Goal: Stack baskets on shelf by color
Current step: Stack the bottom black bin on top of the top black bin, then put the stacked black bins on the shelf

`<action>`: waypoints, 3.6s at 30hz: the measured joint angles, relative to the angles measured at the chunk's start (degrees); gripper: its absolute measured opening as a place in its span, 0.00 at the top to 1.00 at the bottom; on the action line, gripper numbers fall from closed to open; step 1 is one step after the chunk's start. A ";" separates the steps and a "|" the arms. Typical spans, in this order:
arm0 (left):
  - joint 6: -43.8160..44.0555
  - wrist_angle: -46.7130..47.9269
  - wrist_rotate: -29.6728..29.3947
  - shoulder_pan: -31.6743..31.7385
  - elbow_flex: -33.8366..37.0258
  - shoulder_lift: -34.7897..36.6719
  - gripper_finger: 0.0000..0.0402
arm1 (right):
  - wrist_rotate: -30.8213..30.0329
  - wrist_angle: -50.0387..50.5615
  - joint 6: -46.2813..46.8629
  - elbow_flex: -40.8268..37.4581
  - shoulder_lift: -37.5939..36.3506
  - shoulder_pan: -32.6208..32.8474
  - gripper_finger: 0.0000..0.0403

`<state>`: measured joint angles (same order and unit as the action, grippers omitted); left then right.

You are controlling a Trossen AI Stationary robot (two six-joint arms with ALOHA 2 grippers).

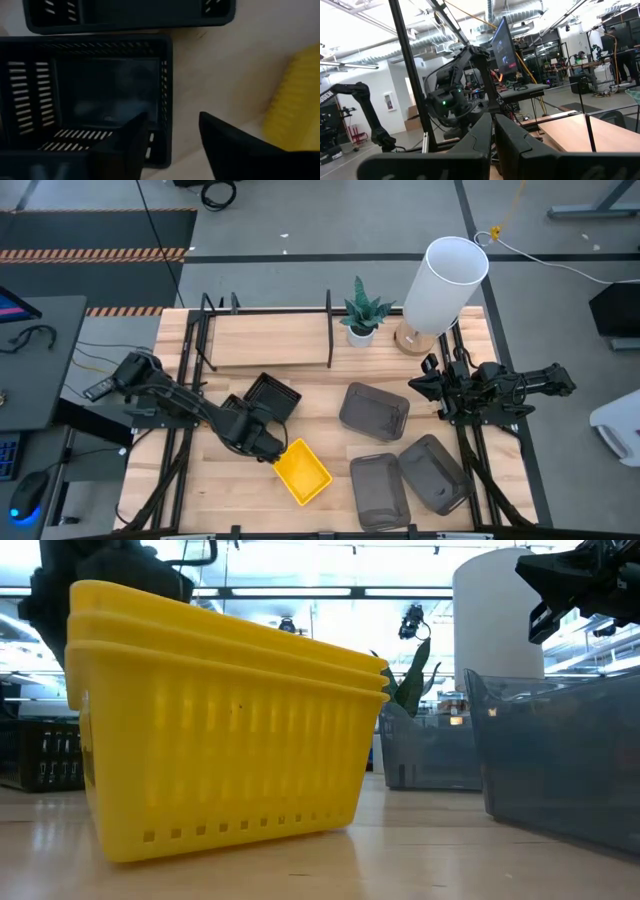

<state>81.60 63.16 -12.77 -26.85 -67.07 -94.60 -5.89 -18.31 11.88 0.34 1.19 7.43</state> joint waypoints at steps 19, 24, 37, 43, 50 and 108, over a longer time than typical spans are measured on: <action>-1.01 -0.51 1.47 0.09 0.00 -10.57 0.71 | 0.00 -0.01 0.00 0.00 -0.02 0.00 0.93; -0.85 1.65 3.60 0.09 -0.04 -9.84 0.92 | 0.00 -0.02 0.00 0.00 -0.02 0.01 0.93; 0.20 15.36 4.27 0.06 -13.50 -6.13 0.97 | -0.01 -0.17 -0.01 0.01 -0.02 0.00 0.93; 0.17 22.44 1.23 1.30 -22.66 -6.13 0.97 | -0.01 -0.09 -0.01 0.00 -0.02 0.01 0.93; -4.51 20.12 -9.83 4.83 -24.94 -6.48 0.97 | -0.02 -0.11 0.00 0.00 -0.02 -0.01 0.93; -27.97 4.20 1.21 17.07 -21.47 -20.99 0.64 | -0.19 -0.07 0.00 0.00 -0.03 0.00 0.93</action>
<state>53.64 67.35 -11.56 -9.78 -88.53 -115.59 -6.08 -18.37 11.88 0.34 1.16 7.43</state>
